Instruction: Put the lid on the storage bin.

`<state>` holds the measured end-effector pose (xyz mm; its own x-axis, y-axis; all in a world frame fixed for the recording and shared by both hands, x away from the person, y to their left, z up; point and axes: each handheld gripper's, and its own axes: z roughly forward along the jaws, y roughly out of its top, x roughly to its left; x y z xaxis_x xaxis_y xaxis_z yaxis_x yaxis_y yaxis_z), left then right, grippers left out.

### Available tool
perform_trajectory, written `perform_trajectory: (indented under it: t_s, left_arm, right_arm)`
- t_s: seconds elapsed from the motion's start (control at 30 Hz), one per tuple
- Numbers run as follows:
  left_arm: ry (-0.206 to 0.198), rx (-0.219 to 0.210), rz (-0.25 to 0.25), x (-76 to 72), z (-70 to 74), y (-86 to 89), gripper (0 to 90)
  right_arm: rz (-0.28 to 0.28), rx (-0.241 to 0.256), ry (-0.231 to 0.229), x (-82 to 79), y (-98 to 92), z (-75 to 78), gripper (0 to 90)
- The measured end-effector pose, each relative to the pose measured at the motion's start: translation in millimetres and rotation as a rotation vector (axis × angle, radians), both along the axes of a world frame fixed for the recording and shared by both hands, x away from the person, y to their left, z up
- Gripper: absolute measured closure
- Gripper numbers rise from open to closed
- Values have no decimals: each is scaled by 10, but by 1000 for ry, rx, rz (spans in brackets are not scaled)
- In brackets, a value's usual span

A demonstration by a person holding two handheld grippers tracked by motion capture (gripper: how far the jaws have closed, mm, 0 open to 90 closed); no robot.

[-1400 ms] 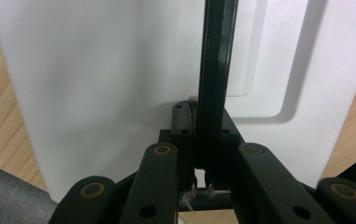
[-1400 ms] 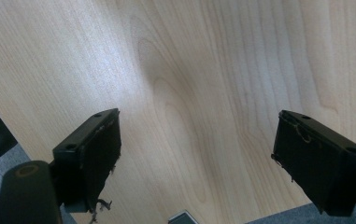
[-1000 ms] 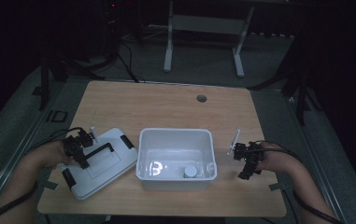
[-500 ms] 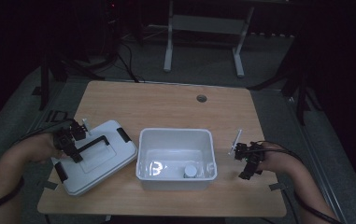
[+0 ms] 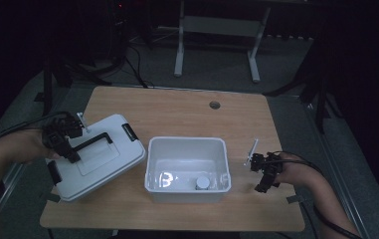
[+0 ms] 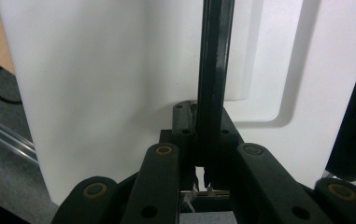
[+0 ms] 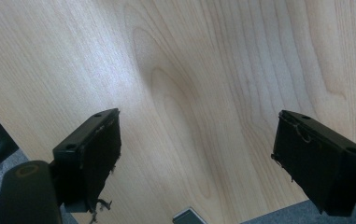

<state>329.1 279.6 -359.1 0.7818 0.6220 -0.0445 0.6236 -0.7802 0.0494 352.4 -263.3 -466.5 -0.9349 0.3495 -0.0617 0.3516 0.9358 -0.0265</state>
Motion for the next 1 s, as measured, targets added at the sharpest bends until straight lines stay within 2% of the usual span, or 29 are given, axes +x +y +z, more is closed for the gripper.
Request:
perform_trajectory:
  t_s: [0.03, 0.1, 0.23, 0.33, 0.47, 0.63, 0.8, 1.0]
  left_arm:
    - [-12, -1, -12, -1, 28, -32, 839]
    - [-11, -23, -31, 6, 74, -98, 839]
    - [-34, -18, -79, 20, 166, -266, 839]
    - [-35, -18, -109, 36, 213, -405, 839]
    - [-33, -14, -158, 59, 251, -616, 839]
    - [-39, -32, -208, 106, 285, -848, 838]
    - [-34, -22, -256, 139, 297, -1052, 839]
    - [-28, -33, -308, 175, 308, -1278, 839]
  right_arm:
    - [3, 0, -2, -1, 6, 3, 148]
    - [2, 0, -1, -2, 13, 12, 148]
    - [3, -2, -2, -6, 8, 23, 148]
    - [0, -3, -1, -8, -1, 24, 148]
    - [-1, -3, 2, -9, -2, 18, 149]
    - [1, -4, 4, -12, 2, 16, 149]
    - [1, -1, 2, -6, -1, 21, 148]
    - [-1, 0, 4, -20, -3, 10, 148]
